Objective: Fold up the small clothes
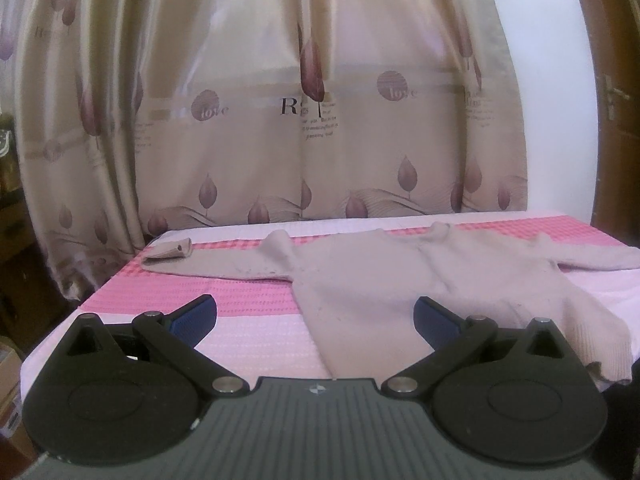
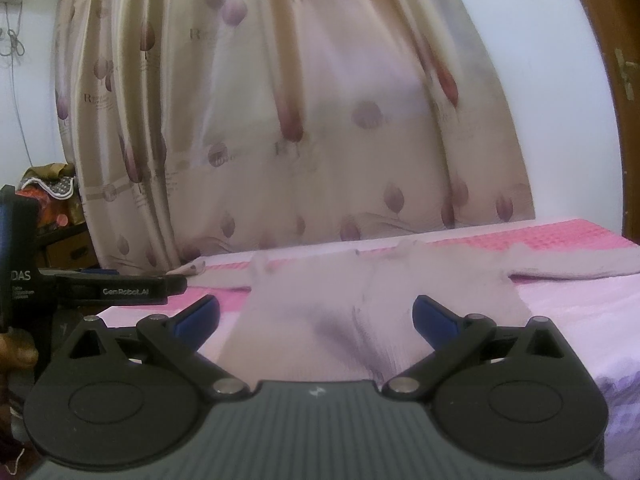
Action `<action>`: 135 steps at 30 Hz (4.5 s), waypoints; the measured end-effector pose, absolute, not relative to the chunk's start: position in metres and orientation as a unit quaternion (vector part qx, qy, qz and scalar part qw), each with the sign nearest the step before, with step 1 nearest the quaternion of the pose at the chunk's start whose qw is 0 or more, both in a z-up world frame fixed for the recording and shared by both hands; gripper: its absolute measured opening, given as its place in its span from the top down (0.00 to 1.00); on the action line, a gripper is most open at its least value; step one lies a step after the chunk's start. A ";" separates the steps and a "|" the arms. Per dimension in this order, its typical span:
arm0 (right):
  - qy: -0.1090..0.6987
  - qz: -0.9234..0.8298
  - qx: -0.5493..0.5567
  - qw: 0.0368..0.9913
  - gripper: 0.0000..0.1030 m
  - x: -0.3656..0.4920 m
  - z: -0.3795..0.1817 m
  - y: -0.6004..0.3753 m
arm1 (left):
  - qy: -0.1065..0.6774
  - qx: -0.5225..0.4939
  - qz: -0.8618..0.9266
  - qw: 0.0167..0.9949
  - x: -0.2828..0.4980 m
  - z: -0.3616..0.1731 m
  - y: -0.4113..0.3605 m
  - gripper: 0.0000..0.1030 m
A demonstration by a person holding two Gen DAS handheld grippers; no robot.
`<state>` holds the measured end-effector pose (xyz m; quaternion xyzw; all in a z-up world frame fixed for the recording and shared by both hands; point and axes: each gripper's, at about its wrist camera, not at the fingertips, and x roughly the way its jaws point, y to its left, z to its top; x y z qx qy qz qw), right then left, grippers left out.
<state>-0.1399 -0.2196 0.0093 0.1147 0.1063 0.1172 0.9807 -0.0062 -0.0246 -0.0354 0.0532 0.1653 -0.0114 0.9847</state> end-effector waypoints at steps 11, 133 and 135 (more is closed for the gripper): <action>0.118 0.127 0.110 0.979 0.00 -0.135 0.008 -0.212 | 0.190 0.042 -0.008 0.981 0.007 -0.043 -0.019 0.00; 0.312 0.051 0.175 0.932 0.83 -0.112 -0.055 -0.378 | 0.396 -0.012 -0.038 0.917 0.035 -0.063 0.066 0.79; 0.302 0.050 0.191 0.932 0.83 -0.120 -0.054 -0.383 | 0.378 0.004 -0.035 0.925 0.025 -0.059 0.063 0.57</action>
